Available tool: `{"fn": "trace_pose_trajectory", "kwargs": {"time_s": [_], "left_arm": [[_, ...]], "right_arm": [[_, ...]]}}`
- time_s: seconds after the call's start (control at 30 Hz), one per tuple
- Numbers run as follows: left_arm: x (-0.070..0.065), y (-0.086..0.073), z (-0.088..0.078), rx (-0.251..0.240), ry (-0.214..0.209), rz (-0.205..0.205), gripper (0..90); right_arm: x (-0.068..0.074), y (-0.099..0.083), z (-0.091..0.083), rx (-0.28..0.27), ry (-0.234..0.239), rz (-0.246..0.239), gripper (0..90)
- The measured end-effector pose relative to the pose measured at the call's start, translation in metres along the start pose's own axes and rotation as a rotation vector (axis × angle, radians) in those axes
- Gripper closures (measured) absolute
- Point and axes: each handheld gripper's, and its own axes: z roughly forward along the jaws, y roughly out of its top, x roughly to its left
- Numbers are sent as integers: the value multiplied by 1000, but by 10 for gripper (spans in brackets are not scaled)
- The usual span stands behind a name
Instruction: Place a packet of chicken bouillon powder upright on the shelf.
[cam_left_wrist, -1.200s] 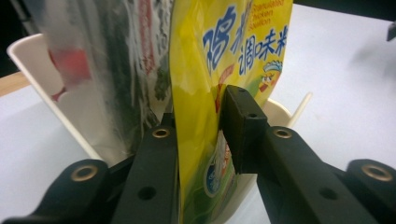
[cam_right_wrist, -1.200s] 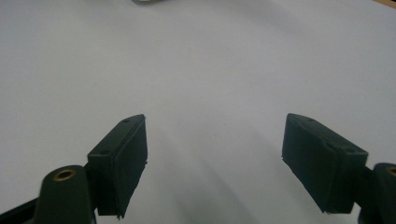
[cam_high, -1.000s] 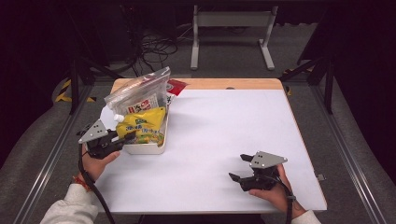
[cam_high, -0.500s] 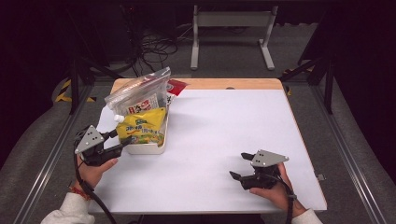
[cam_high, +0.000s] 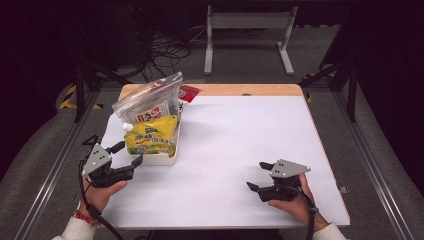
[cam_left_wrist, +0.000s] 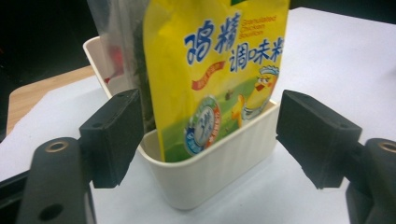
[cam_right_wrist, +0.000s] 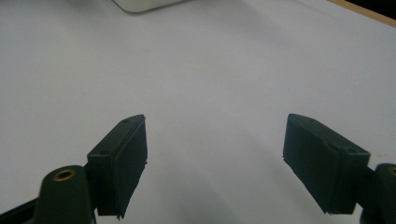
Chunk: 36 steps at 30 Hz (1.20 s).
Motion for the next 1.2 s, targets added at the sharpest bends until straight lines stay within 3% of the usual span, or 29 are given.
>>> {"fn": "trace_pose_trajectory", "kwargs": {"time_s": [0.23,1.2], "left_arm": [[-8,-4,-7,-11,-32,-18,186],[-49,0,10,27,-191,49,156]], "right_arm": [[0,1,-1,-2,-11,-5,213],[-4,-6,-22,4,-86,-26,188]]}}
